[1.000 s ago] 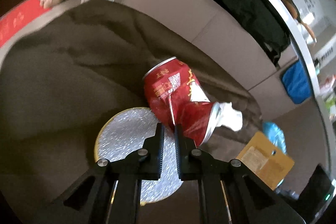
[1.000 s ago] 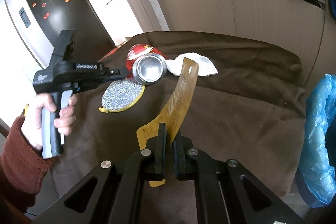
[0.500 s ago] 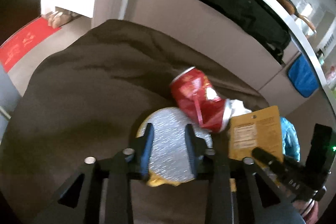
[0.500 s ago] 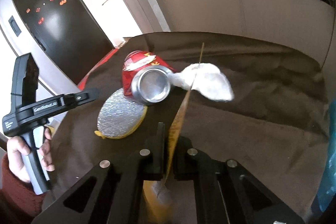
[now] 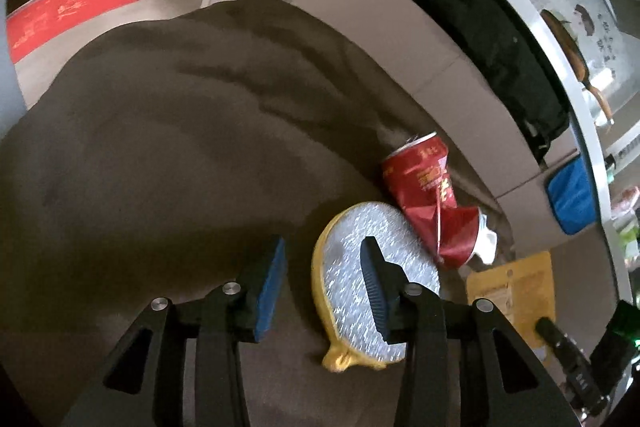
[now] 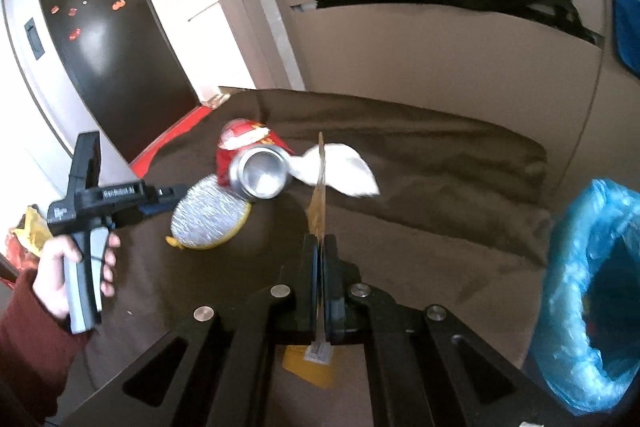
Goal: Collect trash
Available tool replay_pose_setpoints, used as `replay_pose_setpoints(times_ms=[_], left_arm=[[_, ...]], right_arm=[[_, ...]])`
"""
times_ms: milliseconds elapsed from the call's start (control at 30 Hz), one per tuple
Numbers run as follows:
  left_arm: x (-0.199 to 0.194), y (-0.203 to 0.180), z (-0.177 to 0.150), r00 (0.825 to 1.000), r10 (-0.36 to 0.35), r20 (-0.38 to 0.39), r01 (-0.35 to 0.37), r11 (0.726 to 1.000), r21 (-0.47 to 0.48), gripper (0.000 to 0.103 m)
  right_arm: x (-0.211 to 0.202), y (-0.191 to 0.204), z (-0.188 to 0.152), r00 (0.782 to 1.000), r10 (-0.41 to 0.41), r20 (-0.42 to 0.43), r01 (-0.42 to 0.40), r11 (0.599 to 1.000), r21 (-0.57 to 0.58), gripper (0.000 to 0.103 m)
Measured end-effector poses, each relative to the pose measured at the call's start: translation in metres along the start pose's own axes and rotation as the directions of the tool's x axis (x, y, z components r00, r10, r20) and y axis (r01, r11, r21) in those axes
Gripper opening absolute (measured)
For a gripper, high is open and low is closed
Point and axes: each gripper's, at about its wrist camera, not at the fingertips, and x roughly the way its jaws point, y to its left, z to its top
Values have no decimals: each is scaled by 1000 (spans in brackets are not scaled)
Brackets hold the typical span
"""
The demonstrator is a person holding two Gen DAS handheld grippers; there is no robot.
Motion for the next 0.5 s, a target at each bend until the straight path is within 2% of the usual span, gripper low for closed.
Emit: replay_pose_setpoints(times_ms=[100,167,233,333,433,500], left_arm=[[7,-12,0,999,-25,-43,28,998,58,41],[10,-24,-7,996,-37,-82,47,992,115,41],[11,-38,-16,994,-26,-107,46,981,188,41],[11,-52,-26,995,15,-103,13,964,265,41],[9,-53,-27,994,21,-104,5,969,248,41],[7,-50,-26,994,11,-110,13,976,217,41]], right_arm=[[1,-11,-9,1000,0,-25,0,999,35,2],[1,-15,-14,999,35,-40,-33,998,58,5],[0,-12,-17,996,74,-40,-72,996,46,7],[-1,5,-15,995,91,-35,-92,996,-9,8],[10,23,-10,994,80,-78,-87,993,-82,14],[22,27,-8,995,41,-93,-50,994,-97,17]])
